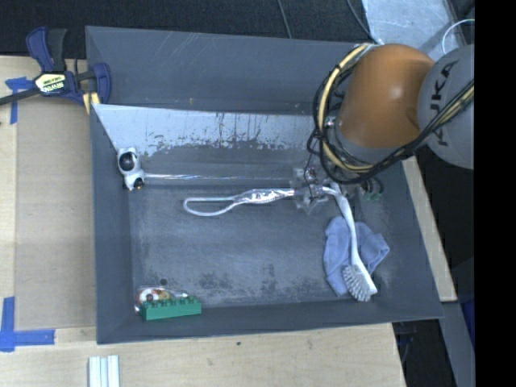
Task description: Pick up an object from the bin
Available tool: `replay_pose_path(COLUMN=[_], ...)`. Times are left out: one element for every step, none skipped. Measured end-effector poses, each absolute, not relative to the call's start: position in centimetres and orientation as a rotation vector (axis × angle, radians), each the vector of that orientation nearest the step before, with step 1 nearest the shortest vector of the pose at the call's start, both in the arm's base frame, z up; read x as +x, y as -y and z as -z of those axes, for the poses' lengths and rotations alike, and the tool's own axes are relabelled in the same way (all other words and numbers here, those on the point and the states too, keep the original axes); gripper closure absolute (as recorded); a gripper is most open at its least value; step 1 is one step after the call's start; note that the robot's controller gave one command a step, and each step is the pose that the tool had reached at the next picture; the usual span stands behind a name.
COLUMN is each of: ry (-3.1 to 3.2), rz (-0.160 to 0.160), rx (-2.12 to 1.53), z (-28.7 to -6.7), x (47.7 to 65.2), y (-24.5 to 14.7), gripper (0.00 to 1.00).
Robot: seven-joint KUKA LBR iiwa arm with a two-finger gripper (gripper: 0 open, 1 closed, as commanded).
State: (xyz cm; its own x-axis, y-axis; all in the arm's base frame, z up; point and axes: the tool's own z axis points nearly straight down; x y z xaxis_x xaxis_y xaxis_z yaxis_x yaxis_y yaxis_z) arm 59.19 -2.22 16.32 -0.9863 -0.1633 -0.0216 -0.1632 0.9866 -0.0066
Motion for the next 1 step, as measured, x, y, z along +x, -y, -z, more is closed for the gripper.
replay_pose_path(ry=[-3.102], rz=[0.009], rx=[-0.254], z=[-18.46], x=[59.36], y=[2.23], gripper=[1.00])
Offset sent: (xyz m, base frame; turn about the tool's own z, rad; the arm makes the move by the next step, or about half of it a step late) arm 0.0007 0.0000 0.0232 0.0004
